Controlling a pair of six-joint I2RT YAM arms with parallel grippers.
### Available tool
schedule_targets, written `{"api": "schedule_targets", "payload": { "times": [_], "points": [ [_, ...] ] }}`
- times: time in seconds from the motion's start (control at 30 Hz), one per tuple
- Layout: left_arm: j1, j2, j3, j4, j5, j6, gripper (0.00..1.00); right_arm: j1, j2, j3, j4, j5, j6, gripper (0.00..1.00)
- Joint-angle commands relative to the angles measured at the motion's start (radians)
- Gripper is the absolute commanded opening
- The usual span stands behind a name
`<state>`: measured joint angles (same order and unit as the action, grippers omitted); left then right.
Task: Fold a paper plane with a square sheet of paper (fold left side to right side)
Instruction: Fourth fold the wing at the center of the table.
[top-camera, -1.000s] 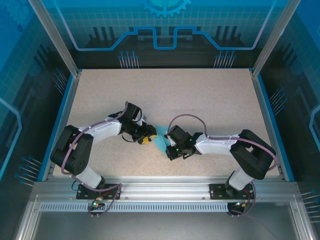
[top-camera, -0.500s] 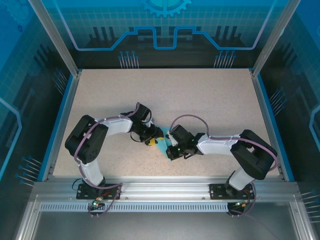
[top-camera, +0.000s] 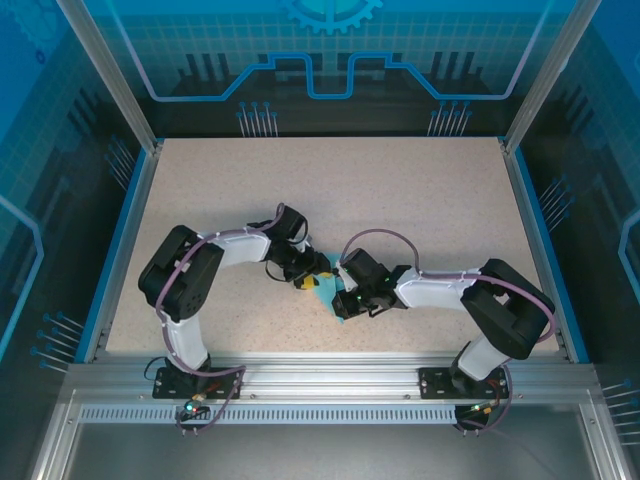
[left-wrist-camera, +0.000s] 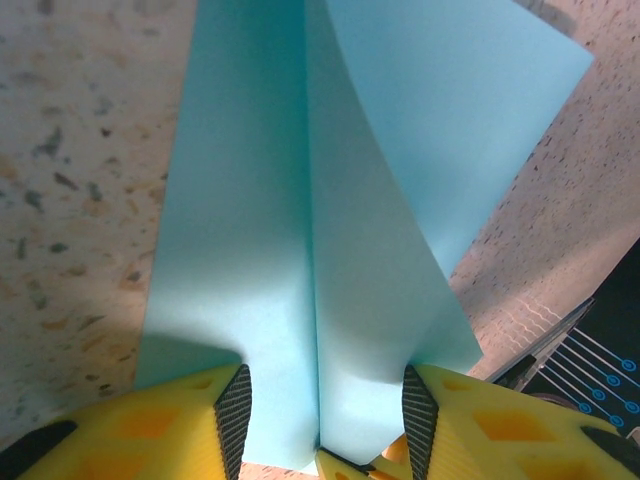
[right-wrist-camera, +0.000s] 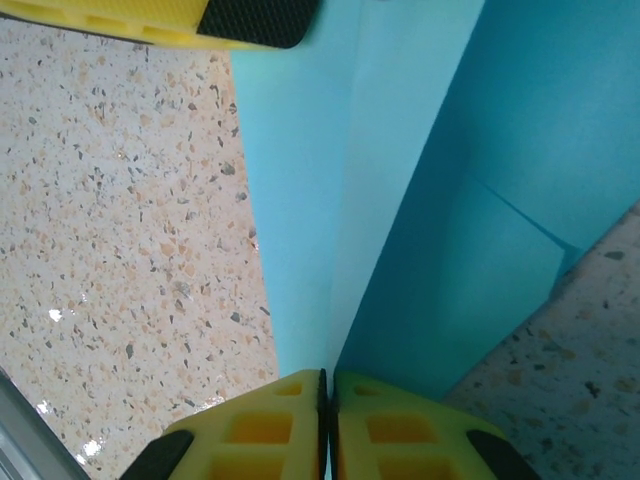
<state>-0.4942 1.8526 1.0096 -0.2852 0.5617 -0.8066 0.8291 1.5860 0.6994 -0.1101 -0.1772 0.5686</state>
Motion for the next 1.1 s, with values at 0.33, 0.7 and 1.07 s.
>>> {"api": "schedule_targets", "payload": {
  "times": [0.33,0.7,1.07],
  "points": [
    [-0.005,0.039,0.024,-0.075,-0.047,0.014,0.48,-0.062,-0.094,0.009,0.006,-0.1,-0.003,0.34],
    [-0.005,0.034,0.018,-0.07,-0.049,0.012,0.48,-0.204,-0.064,0.003,0.114,-0.255,0.074,0.41],
    [-0.006,0.033,0.016,-0.07,-0.047,0.011,0.48,-0.2,0.069,0.025,0.204,-0.312,0.121,0.31]
  ]
}}
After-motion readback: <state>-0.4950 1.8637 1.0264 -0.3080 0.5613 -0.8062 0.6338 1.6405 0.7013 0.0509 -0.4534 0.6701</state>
